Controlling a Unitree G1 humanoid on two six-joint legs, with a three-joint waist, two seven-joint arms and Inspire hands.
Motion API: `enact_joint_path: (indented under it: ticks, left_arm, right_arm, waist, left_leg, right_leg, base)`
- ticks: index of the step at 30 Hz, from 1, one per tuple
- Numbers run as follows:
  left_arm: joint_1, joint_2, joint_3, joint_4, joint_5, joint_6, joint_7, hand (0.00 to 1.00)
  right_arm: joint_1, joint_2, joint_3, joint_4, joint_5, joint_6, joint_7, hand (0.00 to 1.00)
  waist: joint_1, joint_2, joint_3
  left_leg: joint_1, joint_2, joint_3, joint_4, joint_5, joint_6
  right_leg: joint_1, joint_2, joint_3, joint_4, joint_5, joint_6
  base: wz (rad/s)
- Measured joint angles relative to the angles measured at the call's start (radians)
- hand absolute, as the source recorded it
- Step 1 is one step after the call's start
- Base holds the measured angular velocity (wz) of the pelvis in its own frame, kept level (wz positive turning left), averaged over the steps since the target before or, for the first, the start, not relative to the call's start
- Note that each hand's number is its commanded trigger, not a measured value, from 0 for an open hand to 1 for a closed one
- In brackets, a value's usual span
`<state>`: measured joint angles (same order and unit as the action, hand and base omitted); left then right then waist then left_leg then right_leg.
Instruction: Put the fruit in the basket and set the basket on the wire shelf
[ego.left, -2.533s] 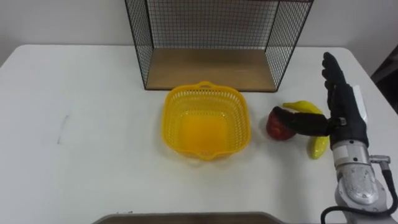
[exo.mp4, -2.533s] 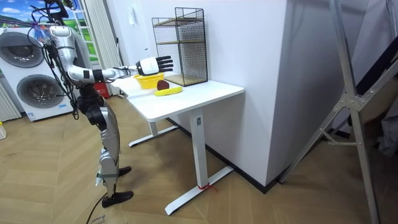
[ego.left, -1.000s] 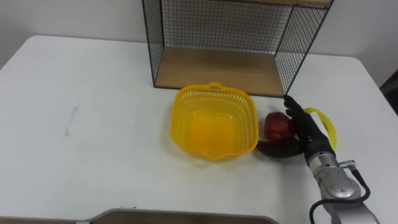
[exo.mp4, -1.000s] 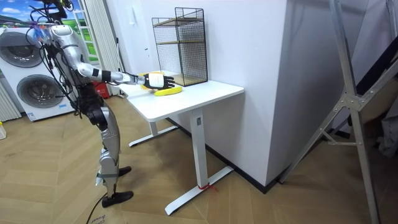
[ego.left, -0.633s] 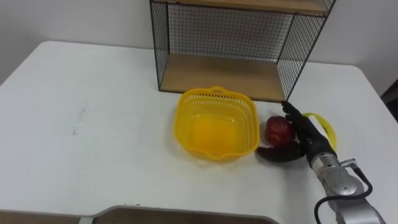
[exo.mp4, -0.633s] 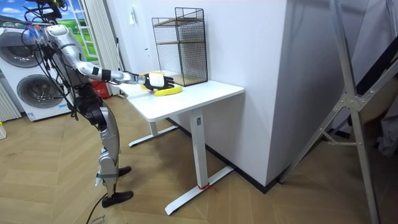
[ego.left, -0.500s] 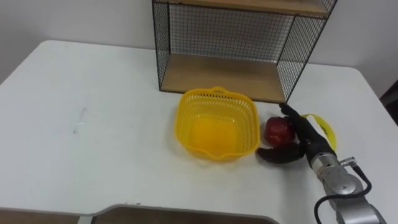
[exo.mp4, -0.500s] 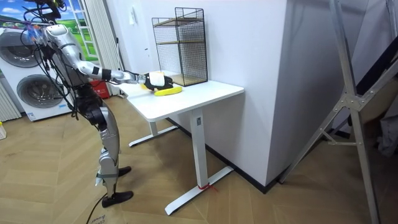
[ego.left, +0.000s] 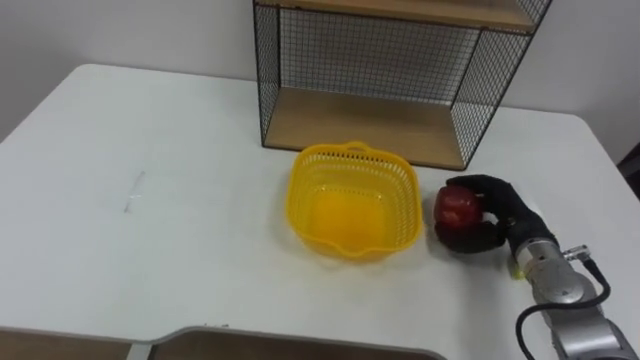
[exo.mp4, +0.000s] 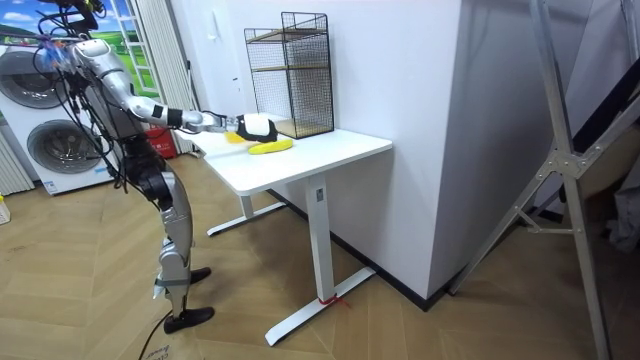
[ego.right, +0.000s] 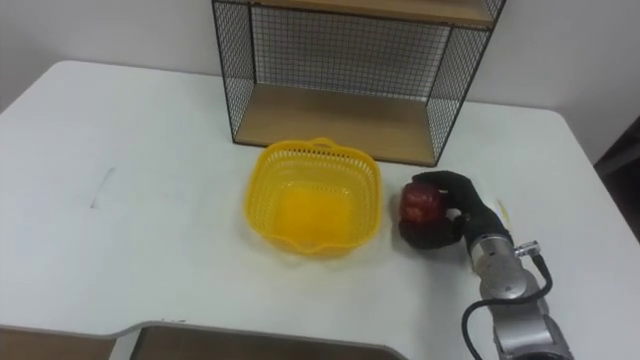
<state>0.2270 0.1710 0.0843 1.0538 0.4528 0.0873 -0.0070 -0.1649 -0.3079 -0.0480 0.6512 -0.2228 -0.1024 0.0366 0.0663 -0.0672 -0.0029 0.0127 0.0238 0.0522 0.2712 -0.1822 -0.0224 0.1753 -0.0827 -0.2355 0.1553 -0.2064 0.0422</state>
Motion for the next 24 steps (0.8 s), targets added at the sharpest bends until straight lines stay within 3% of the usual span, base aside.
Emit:
enact_joint_path:
  ticks: [6,11,16,24]
  left_arm:
    - [-0.003,-0.004,-0.008,0.012,0.001,0.015,0.005,0.00]
    - [0.002,-0.003,-0.010,0.014,-0.010,0.014,0.037,0.00]
    - [0.004,-0.004,-0.009,0.013,-0.007,0.002,0.047,0.00]
    - [0.013,-0.014,-0.009,0.019,-0.004,-0.006,0.070,0.00]
  right_arm:
    - [0.006,0.008,-0.016,0.000,0.132,0.040,-0.009,1.00]
    - [0.034,0.029,-0.014,-0.023,0.322,0.037,-0.037,1.00]
    - [0.123,0.073,0.008,-0.171,0.400,0.051,-0.045,1.00]
    - [0.177,0.070,0.024,-0.397,0.445,0.060,-0.045,1.00]
  waist:
    - [0.012,-0.002,0.0002]
    - [0.004,-0.002,0.0005]
    - [-0.004,0.008,0.0060]
    - [-0.010,0.033,0.0018]
  left_leg:
    - [0.005,0.002,0.003,-0.008,-0.002,-0.003]
    - [0.009,0.002,0.003,-0.016,-0.002,-0.003]
    - [0.010,0.004,0.016,-0.017,-0.003,-0.004]
    - [0.012,0.005,0.031,-0.026,-0.002,-0.003]
  right_leg:
    - [-0.001,0.002,0.009,-0.001,0.000,0.000]
    - [-0.001,0.003,0.010,-0.001,0.000,0.000]
    - [-0.003,0.003,0.014,-0.001,0.001,-0.001]
    - [-0.022,0.001,0.031,0.011,0.004,0.000]
  base:
    - [-0.02]
    - [0.00]
    - [-0.05]
    - [-0.07]
